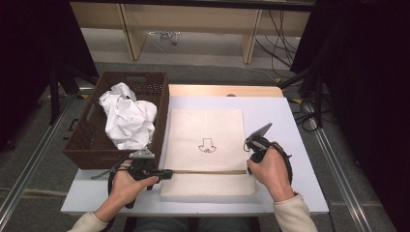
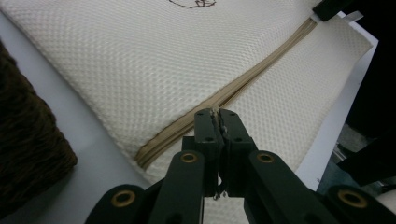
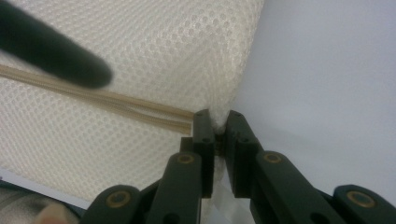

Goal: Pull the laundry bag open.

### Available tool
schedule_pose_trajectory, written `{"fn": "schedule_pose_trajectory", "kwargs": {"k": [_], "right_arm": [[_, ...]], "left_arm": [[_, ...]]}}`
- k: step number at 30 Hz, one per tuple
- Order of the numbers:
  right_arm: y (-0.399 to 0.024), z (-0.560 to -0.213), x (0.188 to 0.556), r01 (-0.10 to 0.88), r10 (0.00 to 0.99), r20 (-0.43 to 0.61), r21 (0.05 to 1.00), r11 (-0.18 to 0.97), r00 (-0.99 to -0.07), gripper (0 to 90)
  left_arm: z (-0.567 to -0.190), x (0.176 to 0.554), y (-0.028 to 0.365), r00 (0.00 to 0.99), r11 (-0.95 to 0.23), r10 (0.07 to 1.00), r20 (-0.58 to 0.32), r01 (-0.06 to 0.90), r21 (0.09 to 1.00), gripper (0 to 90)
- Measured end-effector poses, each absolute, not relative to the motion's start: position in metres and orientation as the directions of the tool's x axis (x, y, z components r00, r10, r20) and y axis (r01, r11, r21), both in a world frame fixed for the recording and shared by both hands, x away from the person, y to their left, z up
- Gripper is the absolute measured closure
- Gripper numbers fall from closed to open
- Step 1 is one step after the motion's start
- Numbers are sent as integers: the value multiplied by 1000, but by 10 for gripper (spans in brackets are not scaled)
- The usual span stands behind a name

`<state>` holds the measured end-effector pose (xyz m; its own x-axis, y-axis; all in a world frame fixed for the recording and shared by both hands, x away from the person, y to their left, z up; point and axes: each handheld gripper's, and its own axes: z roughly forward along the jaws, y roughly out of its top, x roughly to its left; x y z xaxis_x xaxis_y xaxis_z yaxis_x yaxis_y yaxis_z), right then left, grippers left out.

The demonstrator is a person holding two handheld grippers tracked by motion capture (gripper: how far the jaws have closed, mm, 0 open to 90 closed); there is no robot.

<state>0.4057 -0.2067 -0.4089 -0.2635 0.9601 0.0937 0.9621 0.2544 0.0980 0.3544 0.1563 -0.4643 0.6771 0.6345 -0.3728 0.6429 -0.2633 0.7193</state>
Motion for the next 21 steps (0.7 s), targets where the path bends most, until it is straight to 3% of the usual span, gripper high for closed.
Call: {"fn": "schedule_pose_trajectory", "kwargs": {"k": [21], "right_arm": [[-209, -412, 408, 961, 954, 125, 88, 262, -271, 847]], "left_arm": [[-468, 352, 166, 661, -249, 645, -383, 656, 713, 869]]}}
